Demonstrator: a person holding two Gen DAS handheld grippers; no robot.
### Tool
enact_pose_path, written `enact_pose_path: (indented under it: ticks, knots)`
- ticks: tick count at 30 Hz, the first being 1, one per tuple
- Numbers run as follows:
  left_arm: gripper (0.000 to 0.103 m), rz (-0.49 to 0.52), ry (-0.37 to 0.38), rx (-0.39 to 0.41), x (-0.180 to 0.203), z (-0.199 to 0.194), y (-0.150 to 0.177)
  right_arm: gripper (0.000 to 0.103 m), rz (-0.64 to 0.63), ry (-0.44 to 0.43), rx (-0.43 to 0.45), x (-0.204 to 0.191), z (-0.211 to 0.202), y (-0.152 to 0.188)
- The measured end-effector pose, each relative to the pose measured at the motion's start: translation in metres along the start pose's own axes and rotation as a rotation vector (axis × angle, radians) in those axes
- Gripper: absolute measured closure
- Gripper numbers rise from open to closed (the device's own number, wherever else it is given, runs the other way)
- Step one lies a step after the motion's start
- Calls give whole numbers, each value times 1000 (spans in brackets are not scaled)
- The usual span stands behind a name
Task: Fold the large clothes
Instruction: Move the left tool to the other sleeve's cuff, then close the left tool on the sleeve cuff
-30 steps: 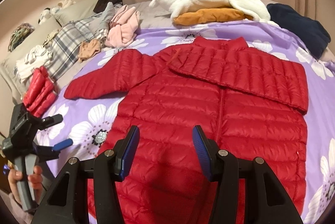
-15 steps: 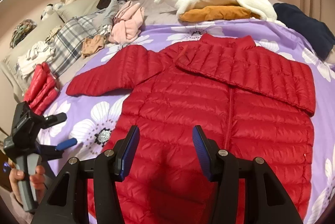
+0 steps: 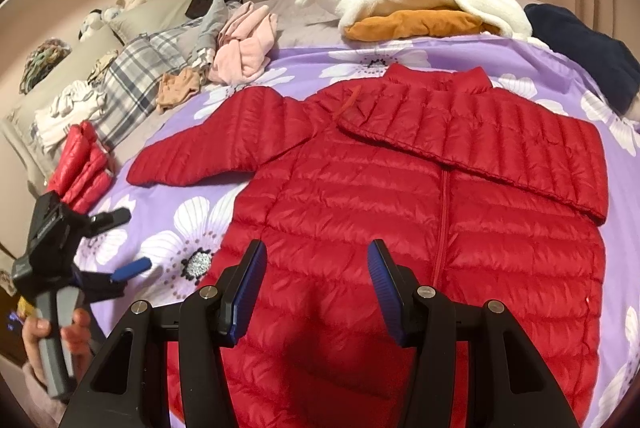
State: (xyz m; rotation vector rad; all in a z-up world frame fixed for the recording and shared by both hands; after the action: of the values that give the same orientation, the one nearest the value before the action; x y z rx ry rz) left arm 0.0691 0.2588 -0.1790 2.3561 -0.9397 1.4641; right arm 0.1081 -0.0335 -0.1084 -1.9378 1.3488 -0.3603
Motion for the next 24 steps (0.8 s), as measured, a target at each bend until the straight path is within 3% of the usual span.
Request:
enact_pose_path:
  ticks: [8, 17, 24]
  knots:
    - [12, -77, 84, 99, -12, 1, -56, 50, 15, 10, -16, 10, 9, -2]
    - [12, -239, 209, 216, -48, 1, -126, 50, 31, 24, -33, 23, 23, -4]
    - [12, -261, 195, 284, -52, 7, -168, 50, 46, 26, -46, 33, 32, -7]
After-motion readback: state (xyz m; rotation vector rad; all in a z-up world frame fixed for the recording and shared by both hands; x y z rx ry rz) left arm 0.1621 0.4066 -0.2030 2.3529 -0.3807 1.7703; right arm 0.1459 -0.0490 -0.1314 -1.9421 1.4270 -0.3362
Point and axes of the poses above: each gripper's, at about its wrist camera, not at the fingertips, and z roughly the way its jaws point, x to its right, y to its underside, the point moved 4 cm from there along z, roughly the way its jaws point, and after that the axes turned 3 degrees about -z, right-handed, at the moved point
